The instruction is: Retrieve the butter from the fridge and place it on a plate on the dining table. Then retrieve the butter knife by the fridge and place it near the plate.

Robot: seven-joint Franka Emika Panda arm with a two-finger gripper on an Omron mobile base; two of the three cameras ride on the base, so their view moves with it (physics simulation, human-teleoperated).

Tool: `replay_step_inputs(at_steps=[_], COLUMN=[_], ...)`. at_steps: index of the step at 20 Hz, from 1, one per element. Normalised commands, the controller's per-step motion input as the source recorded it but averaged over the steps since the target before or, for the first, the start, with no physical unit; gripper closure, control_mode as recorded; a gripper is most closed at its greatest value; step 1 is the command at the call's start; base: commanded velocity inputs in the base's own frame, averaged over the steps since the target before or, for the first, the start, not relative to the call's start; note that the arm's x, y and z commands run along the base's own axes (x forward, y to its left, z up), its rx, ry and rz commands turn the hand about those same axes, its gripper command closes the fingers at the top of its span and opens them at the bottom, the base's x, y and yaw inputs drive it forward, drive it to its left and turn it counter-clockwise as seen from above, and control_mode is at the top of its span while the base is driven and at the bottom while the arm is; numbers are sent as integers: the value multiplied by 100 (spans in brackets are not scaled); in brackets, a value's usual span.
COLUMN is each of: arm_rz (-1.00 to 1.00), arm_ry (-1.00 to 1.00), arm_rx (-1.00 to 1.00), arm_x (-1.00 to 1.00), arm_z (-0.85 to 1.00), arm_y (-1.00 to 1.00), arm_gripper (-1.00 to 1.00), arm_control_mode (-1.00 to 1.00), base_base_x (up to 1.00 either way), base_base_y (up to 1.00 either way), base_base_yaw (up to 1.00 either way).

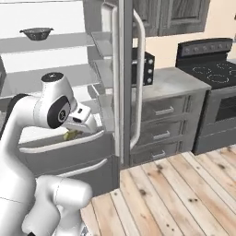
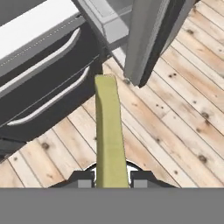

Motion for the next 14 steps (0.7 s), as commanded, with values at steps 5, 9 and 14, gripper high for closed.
replay_step_inputs(at_steps=[5,9,14], arm_rz=[0,0,0], arm_ry=[0,0,0], arm_rx=[0,0,0], arm_x=[0,0,0], arm_z=[0,0,0], arm_y=[0,0,0], arm_gripper=[100,100,100], arm_control_mode=[100,100,100], base_base_x=[-7,-11,-14], base_base_y=[0,-6,-19], base_base_yaw=[-69,-67,-60])
